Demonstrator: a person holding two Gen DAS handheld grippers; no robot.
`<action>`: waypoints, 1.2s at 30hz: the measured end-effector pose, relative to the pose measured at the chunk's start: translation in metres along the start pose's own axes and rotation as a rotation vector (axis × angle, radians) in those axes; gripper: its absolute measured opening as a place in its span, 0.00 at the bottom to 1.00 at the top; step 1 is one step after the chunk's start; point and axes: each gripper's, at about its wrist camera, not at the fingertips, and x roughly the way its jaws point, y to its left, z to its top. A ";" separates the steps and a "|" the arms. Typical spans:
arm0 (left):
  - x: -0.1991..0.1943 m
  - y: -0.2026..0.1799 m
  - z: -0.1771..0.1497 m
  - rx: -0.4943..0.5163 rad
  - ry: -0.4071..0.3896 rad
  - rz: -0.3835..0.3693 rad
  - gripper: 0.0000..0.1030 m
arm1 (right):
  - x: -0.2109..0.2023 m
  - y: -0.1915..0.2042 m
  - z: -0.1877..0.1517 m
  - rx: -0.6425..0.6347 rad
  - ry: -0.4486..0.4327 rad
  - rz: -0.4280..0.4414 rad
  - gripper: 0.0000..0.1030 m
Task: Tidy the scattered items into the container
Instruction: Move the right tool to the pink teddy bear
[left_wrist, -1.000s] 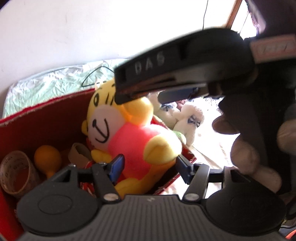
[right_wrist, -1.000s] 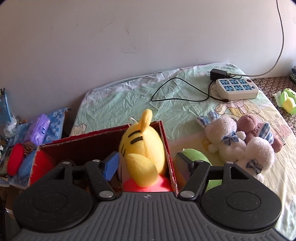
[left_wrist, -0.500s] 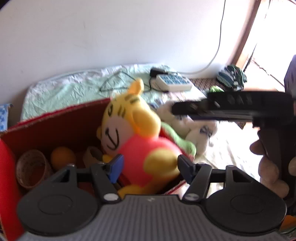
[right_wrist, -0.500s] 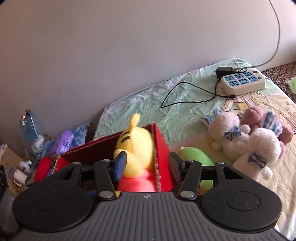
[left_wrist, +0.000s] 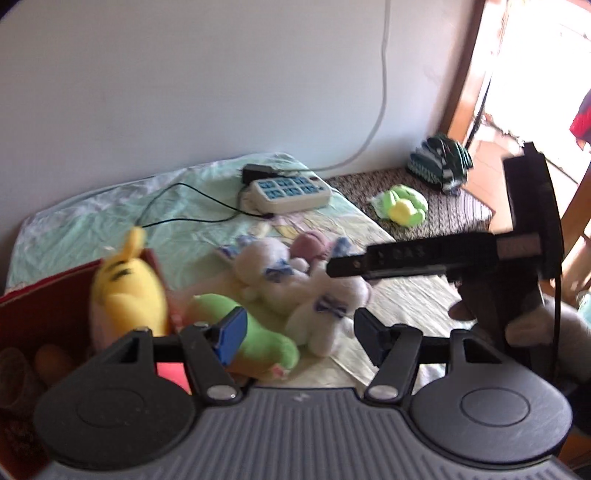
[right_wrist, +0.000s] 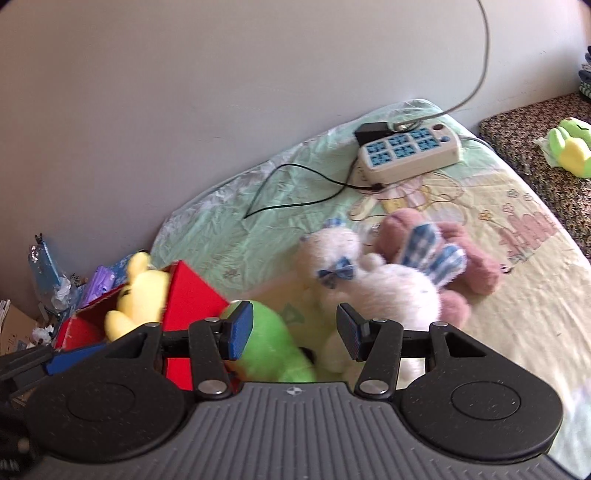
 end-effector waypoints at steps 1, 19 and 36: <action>0.009 -0.011 -0.002 0.012 0.015 0.000 0.64 | 0.000 -0.010 0.002 0.001 0.011 -0.007 0.53; 0.118 -0.072 -0.003 -0.021 0.153 0.172 0.65 | 0.025 -0.104 0.031 0.008 0.133 0.017 0.53; 0.189 -0.121 0.004 0.090 0.226 -0.009 0.65 | 0.070 -0.165 0.086 0.025 0.186 -0.014 0.52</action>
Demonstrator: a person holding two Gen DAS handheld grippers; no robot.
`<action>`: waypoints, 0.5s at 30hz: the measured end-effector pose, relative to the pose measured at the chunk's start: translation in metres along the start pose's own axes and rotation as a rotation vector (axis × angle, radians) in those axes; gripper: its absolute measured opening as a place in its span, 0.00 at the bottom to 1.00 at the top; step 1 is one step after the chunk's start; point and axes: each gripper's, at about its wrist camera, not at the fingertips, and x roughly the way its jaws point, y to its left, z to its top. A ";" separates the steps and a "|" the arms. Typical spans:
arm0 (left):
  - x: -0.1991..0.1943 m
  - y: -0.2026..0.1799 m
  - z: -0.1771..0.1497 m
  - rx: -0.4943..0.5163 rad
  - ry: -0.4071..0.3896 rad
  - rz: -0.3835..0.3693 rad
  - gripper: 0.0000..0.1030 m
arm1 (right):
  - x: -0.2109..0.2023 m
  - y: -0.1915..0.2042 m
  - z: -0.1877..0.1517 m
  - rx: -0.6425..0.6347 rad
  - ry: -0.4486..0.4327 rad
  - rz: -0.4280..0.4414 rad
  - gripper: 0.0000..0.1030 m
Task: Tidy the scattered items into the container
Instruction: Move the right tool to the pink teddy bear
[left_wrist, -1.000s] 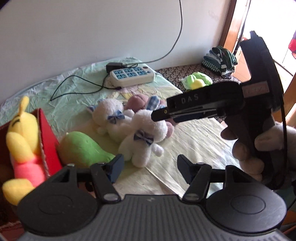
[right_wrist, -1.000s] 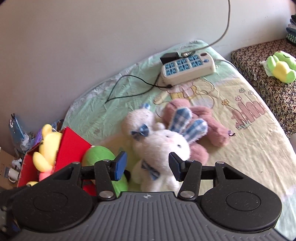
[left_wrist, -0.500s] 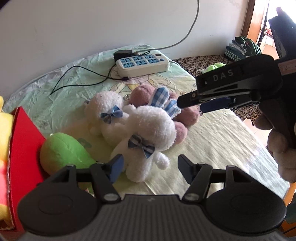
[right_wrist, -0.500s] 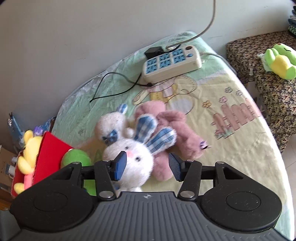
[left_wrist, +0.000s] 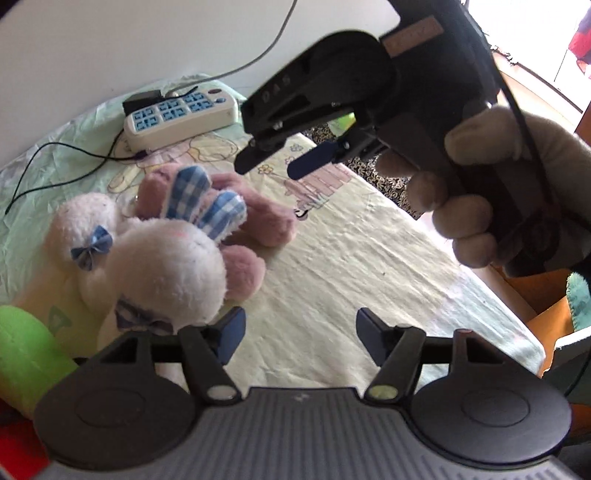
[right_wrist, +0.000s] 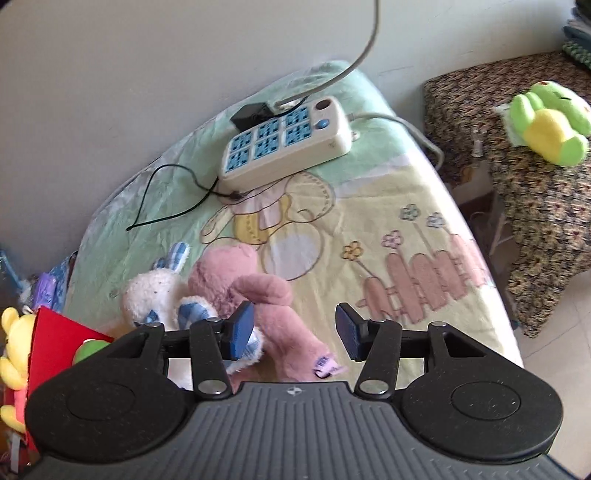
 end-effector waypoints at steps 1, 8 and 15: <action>0.004 0.002 0.002 0.000 0.000 0.027 0.63 | 0.004 0.001 0.005 -0.023 0.013 0.011 0.53; -0.015 0.047 0.017 -0.098 -0.078 0.066 0.58 | 0.033 -0.003 0.024 -0.088 0.089 0.107 0.60; -0.024 0.056 0.022 -0.128 -0.102 0.065 0.60 | 0.060 0.003 0.034 -0.121 0.160 0.235 0.61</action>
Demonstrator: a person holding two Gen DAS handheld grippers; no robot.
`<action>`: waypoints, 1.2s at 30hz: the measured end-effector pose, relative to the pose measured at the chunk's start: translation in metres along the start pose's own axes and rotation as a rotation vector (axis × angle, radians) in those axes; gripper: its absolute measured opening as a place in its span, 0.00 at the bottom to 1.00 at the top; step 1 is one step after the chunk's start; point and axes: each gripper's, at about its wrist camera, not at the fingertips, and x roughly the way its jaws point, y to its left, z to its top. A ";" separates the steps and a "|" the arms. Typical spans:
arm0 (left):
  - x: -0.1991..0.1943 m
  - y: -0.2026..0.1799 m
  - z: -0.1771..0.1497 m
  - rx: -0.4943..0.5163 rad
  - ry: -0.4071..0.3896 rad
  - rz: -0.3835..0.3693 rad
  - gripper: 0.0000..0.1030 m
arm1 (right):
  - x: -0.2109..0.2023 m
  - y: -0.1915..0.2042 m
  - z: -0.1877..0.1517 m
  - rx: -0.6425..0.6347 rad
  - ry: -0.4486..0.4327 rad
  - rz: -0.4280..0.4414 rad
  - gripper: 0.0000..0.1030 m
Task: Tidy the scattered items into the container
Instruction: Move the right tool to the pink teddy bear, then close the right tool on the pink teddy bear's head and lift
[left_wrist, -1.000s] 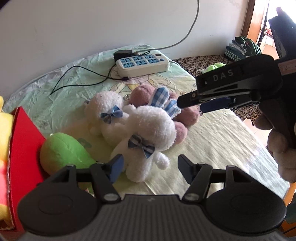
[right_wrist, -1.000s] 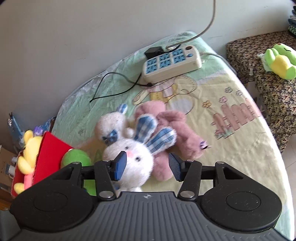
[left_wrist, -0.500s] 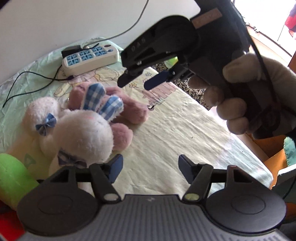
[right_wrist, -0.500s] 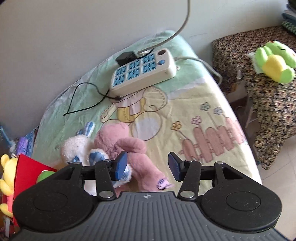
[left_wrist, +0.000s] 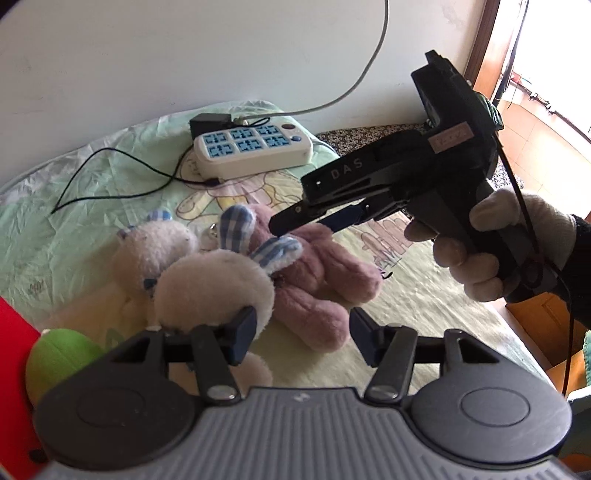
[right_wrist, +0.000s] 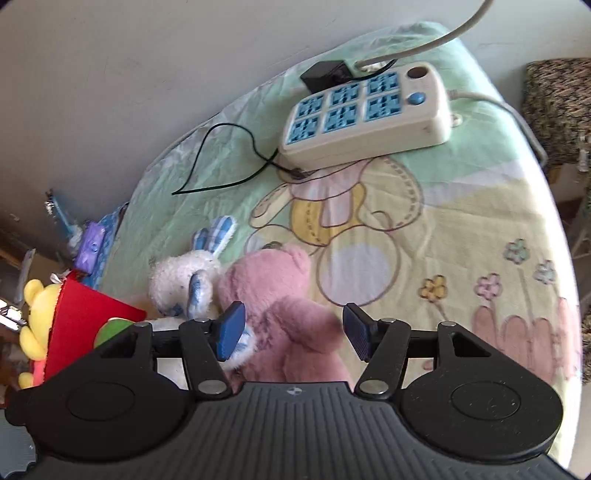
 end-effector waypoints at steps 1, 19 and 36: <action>0.000 -0.001 0.000 -0.002 0.000 -0.005 0.63 | 0.004 0.001 0.001 -0.008 0.015 0.008 0.62; 0.048 -0.094 0.000 0.196 0.072 -0.029 0.88 | -0.038 -0.010 -0.042 0.143 0.048 -0.003 0.23; 0.093 -0.095 0.001 0.227 0.166 0.055 0.67 | -0.018 -0.017 -0.026 0.148 -0.001 -0.016 0.40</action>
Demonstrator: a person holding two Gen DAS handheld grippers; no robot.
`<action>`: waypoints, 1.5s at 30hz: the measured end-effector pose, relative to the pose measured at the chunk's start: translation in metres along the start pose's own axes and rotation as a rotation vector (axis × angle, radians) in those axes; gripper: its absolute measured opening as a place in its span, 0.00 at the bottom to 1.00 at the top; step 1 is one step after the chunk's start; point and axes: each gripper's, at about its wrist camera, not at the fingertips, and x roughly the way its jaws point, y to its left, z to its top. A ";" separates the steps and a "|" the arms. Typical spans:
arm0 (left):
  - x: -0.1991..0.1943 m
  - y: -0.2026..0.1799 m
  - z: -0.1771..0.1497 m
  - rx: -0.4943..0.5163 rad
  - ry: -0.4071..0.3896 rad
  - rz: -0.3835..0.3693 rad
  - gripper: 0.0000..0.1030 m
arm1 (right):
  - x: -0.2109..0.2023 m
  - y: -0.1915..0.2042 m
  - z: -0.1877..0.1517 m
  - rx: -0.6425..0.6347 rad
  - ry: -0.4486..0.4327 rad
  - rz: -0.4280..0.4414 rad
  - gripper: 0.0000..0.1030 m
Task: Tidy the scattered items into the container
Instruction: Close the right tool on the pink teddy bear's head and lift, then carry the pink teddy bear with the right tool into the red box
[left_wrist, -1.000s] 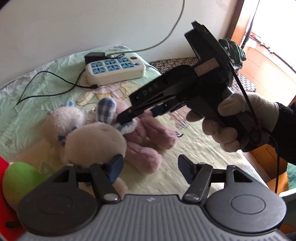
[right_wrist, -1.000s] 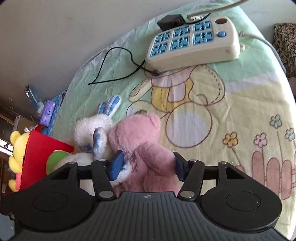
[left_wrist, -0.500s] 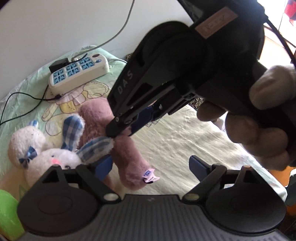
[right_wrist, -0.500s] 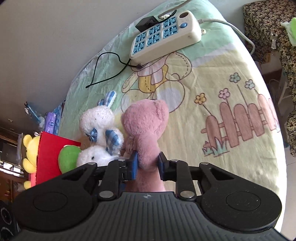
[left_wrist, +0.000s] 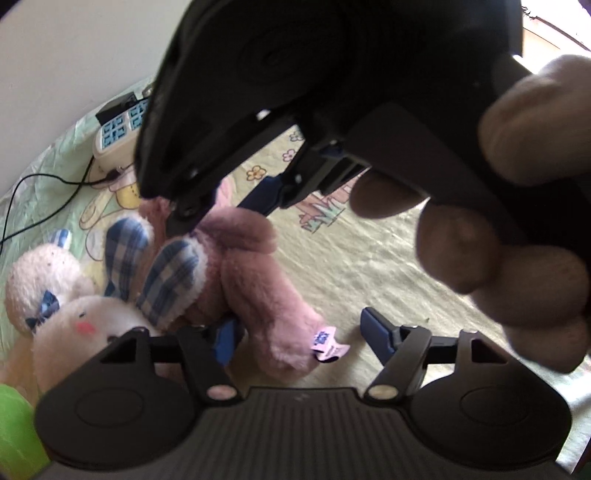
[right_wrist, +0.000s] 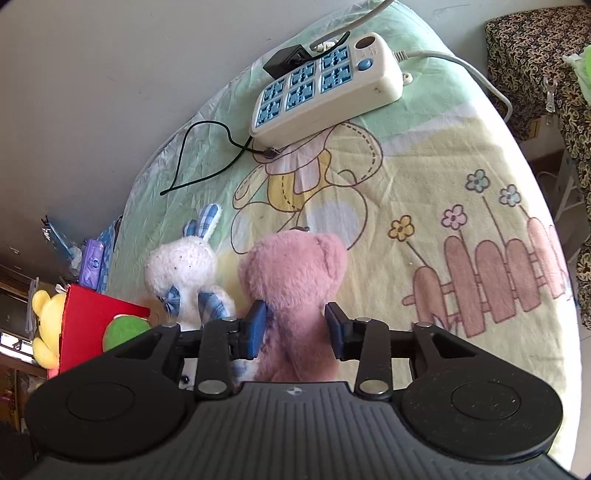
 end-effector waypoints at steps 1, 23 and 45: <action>0.000 0.002 0.000 0.002 -0.002 -0.003 0.67 | 0.002 0.001 0.000 0.003 0.006 0.001 0.43; -0.010 0.016 -0.007 -0.092 0.002 -0.250 0.37 | -0.029 -0.006 -0.038 0.034 -0.026 -0.101 0.39; -0.121 -0.022 -0.021 0.070 -0.259 -0.080 0.36 | -0.111 0.037 -0.066 0.101 -0.285 0.029 0.31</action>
